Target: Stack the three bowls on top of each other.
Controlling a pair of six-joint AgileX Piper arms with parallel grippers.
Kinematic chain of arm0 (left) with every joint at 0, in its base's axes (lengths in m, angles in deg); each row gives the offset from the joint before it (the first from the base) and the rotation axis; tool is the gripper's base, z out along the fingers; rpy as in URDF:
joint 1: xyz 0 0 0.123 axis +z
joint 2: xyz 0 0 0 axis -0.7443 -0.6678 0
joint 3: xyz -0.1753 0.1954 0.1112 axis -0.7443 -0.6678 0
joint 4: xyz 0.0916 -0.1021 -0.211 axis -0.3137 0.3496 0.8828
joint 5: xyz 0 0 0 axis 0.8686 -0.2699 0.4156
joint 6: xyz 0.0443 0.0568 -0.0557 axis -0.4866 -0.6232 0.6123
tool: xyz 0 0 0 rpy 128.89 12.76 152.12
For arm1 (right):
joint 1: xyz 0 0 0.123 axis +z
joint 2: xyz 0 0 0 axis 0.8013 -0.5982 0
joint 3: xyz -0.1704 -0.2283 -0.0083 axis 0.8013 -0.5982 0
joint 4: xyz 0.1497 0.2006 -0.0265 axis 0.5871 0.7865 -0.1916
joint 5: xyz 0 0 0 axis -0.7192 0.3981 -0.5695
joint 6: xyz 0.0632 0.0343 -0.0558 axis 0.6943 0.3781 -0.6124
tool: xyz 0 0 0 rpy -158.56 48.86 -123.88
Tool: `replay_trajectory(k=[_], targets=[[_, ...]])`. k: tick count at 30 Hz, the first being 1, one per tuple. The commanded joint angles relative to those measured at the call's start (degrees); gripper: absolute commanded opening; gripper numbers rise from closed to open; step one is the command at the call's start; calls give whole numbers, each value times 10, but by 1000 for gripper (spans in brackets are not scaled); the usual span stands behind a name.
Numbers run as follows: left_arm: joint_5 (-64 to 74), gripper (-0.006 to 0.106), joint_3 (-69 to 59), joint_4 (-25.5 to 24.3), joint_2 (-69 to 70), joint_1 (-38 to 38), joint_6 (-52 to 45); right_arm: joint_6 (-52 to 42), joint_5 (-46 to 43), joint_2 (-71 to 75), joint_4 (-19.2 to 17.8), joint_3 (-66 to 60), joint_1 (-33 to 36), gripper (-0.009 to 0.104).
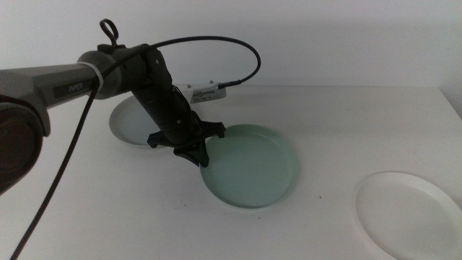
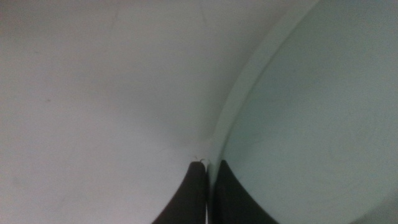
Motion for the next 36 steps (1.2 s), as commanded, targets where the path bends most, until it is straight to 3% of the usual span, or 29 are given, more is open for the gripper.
replay_trajectory(k=[1, 7, 14, 21, 27, 32, 36], targets=[[-3, -2, 3, 9, -1, -1, -11, -2, -4, 3, -2, -2, -4, 92], [-3, 3, 3, 14, -1, -1, -14, -2, -4, 3, -2, -2, -4, 92], [-4, 22, 3, 14, -1, -1, -7, -2, -4, 3, -2, -2, -4, 92], [16, 56, 4, 6, 36, 3, 3, -2, -4, 3, -2, -2, -4, 92], [28, 94, 4, -74, 139, 30, 37, -2, -4, 3, -2, -2, -4, 92], [34, 94, 7, -138, 200, 70, 95, -2, -4, 3, -2, -2, -4, 92], [46, 94, 58, -144, 184, 116, 62, -2, -4, 3, -2, -2, -4, 92]])
